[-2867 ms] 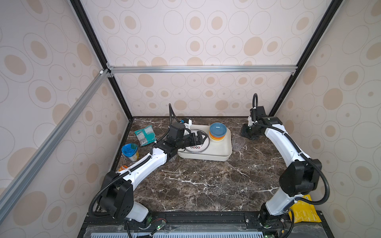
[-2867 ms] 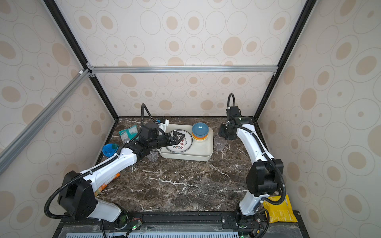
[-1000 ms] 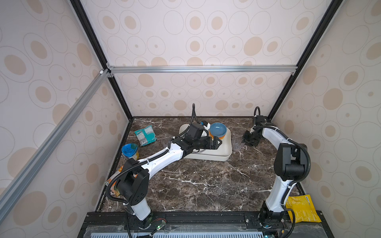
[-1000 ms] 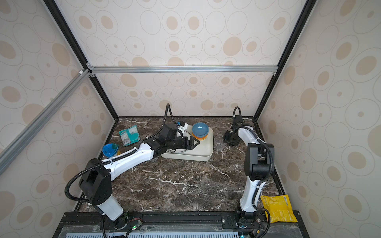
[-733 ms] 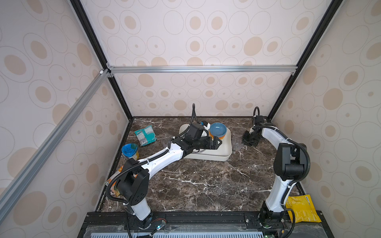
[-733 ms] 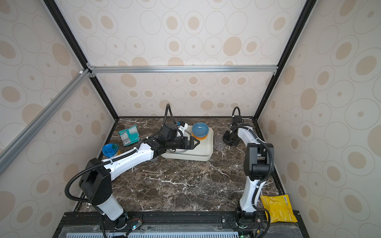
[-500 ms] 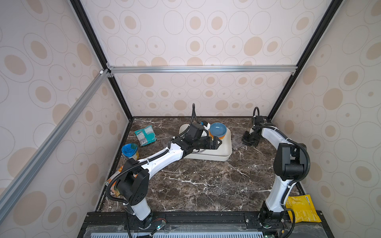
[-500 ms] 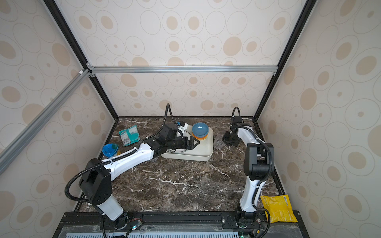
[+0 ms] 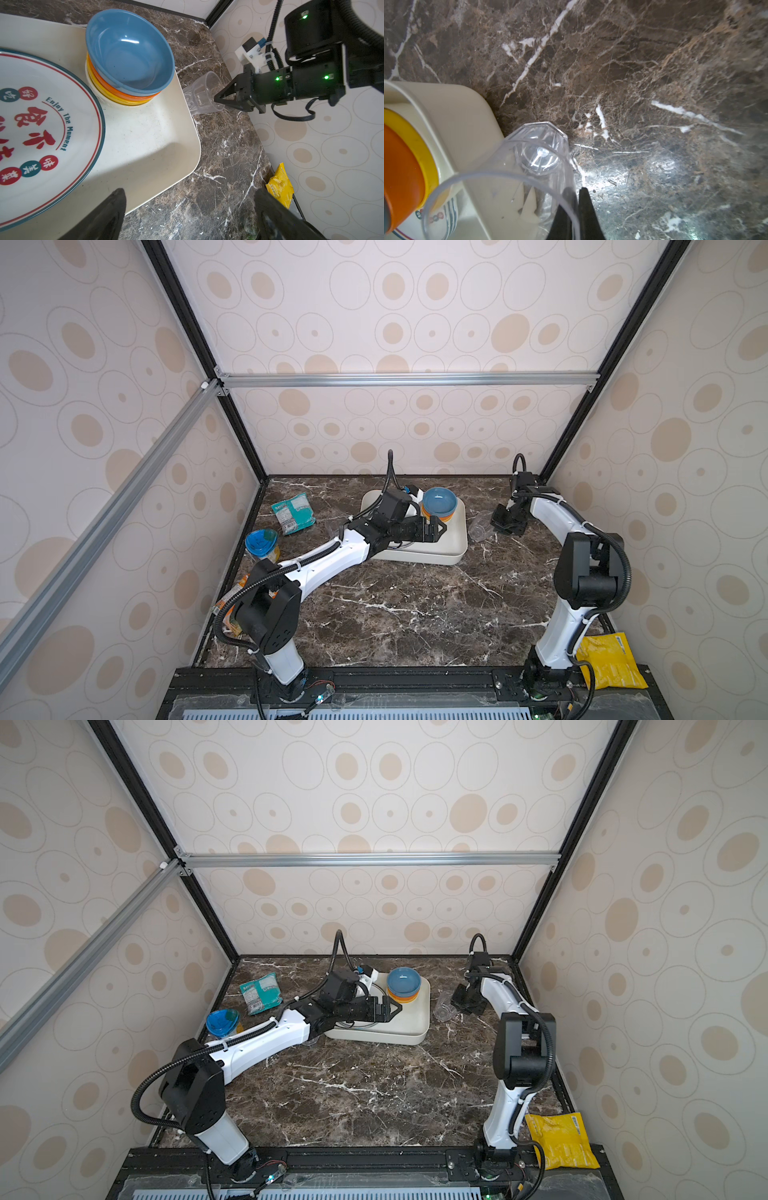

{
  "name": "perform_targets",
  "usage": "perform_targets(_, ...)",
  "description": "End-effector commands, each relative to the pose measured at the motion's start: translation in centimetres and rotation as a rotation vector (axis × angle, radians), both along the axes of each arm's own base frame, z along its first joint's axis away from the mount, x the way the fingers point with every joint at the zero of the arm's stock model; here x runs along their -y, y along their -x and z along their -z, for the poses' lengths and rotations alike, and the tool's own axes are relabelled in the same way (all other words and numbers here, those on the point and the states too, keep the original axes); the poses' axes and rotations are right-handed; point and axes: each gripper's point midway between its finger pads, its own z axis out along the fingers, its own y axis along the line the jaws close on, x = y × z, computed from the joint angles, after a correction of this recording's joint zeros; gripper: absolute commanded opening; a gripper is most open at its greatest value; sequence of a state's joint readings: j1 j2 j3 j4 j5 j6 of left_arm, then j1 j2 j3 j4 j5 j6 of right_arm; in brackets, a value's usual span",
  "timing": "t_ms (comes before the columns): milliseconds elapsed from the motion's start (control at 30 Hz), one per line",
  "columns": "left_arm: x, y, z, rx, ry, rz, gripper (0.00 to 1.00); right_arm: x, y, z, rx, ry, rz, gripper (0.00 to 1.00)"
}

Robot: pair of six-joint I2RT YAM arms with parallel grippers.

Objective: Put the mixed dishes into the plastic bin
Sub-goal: 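Grasp the clear cup rim with the right gripper and lift it, then carry the clear cup with the right gripper into the bin beside the bowls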

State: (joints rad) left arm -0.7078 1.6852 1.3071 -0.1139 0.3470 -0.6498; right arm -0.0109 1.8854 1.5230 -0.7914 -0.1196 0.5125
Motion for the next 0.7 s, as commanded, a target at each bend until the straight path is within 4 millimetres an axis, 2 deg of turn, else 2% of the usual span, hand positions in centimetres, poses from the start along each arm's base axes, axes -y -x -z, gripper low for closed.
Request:
perform_targets(0,-0.6,-0.1,-0.6,0.022,0.002,-0.014,0.96,-0.5,0.4,-3.3,0.048,0.025,-0.034,0.01)
perform_targets(400,-2.8,-0.5,-0.8,0.033,0.006,-0.065,0.96,-3.4,1.4,-8.4,0.117,0.056,-0.152,0.0)
perform_targets(667,-4.0,-0.6,-0.7,0.035,0.008,-0.091,0.96,-6.1,1.6,-10.4,0.132,0.07,-0.249,0.0)
